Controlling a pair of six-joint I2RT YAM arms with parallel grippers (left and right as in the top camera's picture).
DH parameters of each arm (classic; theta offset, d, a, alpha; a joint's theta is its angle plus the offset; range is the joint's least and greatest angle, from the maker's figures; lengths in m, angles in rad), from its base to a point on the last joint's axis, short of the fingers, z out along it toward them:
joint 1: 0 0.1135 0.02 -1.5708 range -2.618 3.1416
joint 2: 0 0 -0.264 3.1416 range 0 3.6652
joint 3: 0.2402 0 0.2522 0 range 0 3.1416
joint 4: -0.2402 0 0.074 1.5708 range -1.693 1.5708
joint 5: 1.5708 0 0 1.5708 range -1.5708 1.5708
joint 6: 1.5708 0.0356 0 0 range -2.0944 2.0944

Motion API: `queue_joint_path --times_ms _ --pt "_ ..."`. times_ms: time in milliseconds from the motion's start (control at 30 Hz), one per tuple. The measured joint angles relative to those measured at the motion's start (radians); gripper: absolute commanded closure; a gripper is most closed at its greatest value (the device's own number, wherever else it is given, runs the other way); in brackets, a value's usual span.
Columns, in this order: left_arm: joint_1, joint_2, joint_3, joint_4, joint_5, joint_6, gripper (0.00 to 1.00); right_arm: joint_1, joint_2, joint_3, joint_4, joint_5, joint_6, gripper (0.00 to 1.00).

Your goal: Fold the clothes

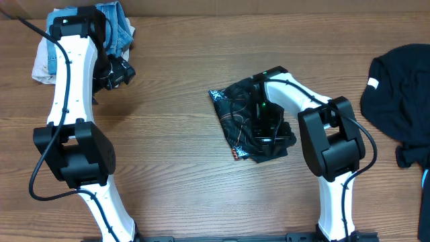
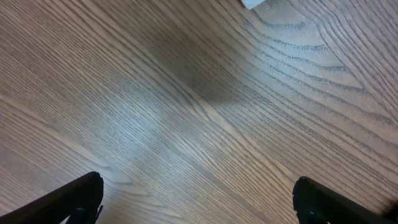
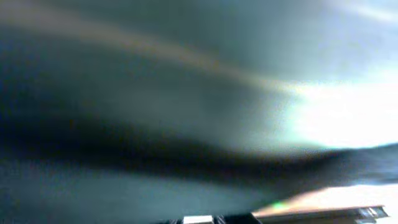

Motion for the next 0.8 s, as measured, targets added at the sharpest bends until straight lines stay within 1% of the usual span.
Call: queue_joint_path --times_ms 67,100,133,167,200,267,300,433,500,633,800 --pt "0.0 0.0 0.0 0.001 0.0 0.0 0.0 -0.013 0.0 0.014 -0.021 0.023 0.014 0.81" --pt "0.0 0.0 0.0 0.003 0.001 0.0 0.0 -0.019 0.0 0.032 -0.031 0.032 0.023 0.76" --pt "0.0 0.0 0.0 0.003 0.001 0.0 0.0 -0.024 0.0 0.052 -0.038 0.039 0.029 0.67" --pt "0.0 0.0 0.0 0.003 0.001 0.0 0.0 -0.027 -0.002 0.077 -0.04 0.046 0.032 0.61" --pt "0.0 0.0 0.0 0.003 0.001 0.0 0.0 -0.029 -0.004 0.106 -0.047 0.052 0.028 0.5" --pt "0.0 0.0 0.0 0.0 0.008 0.005 0.0 -0.03 -0.012 0.172 -0.064 0.058 0.033 0.12" --pt "0.0 0.0 0.0 -0.001 0.015 0.016 0.0 -0.03 -0.017 0.201 -0.068 0.06 0.039 0.0" --pt "-0.003 0.0 -0.002 -0.001 0.07 0.088 0.0 -0.036 -0.039 0.326 -0.074 0.074 0.034 0.0" --pt "-0.01 0.0 -0.011 -0.006 0.119 0.149 0.0 -0.049 -0.051 0.36 -0.051 0.074 0.024 0.0" --pt "-0.049 0.0 -0.063 -0.002 0.231 0.261 0.0 -0.102 -0.059 0.375 0.021 0.074 0.01 0.0" --pt "-0.145 0.0 -0.196 0.092 0.36 0.324 0.0 -0.197 -0.059 0.376 0.109 0.069 -0.012 0.0"
